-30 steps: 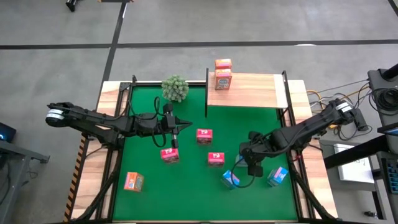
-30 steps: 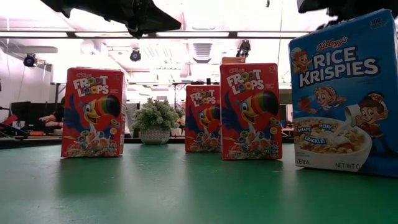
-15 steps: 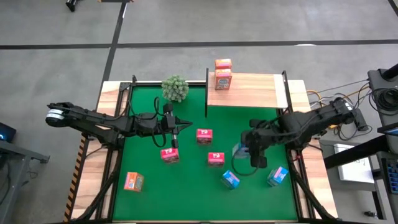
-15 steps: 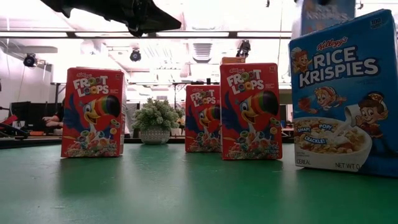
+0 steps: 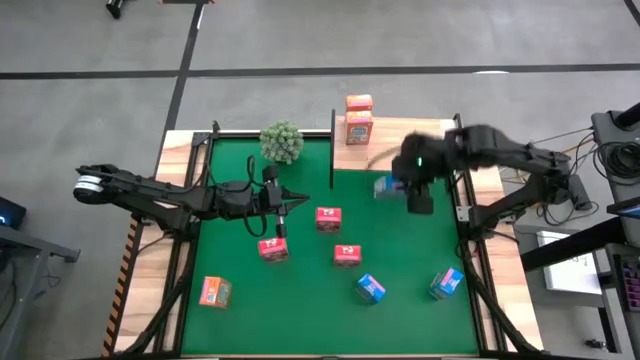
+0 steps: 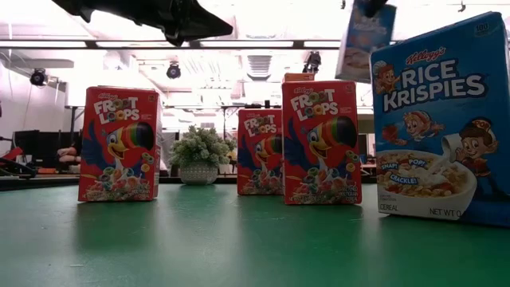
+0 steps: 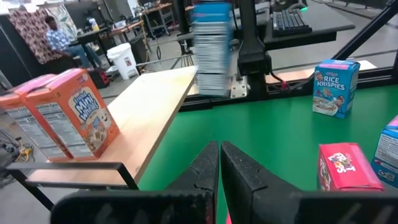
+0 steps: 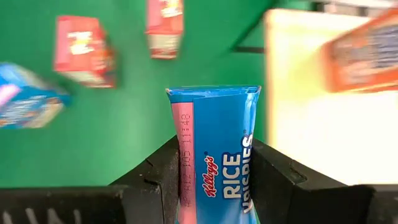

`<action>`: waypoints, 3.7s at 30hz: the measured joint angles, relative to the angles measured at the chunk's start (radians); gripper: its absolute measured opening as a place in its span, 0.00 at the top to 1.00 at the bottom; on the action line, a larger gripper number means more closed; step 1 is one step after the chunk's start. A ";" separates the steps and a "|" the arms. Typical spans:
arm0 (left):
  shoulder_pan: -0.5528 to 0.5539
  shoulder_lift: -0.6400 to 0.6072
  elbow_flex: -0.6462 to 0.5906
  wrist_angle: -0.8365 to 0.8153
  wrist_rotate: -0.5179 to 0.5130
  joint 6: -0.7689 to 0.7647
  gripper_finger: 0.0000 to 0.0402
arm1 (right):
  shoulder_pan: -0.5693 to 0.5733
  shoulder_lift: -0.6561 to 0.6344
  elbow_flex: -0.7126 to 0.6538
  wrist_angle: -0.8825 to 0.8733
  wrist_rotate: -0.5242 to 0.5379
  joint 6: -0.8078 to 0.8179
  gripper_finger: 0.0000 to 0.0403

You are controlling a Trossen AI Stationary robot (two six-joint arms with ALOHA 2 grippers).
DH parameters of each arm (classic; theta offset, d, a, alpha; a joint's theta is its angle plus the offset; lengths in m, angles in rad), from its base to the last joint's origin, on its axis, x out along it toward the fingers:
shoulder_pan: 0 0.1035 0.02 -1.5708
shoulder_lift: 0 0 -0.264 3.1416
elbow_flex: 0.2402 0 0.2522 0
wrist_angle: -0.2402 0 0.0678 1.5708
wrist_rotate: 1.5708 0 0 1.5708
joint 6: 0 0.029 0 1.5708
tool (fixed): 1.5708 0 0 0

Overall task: Stack cereal on shelf
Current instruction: Put the top left blue cereal box on the shelf

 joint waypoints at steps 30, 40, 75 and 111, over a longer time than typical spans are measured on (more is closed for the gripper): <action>0.000 0.002 0.000 0.034 0.000 0.039 1.00 | -0.674 0.226 0.045 0.100 -0.089 -0.413 0.58; 0.000 0.004 0.000 0.033 0.000 0.038 1.00 | -0.705 0.247 0.047 0.119 -0.088 -0.420 0.42; 0.000 0.003 0.000 0.038 0.000 0.140 1.00 | -0.255 -0.022 0.002 0.223 -0.075 0.046 0.57; 0.014 -0.026 0.006 -0.020 -0.030 0.507 1.00 | -0.339 -0.320 -0.862 0.988 0.521 0.337 0.97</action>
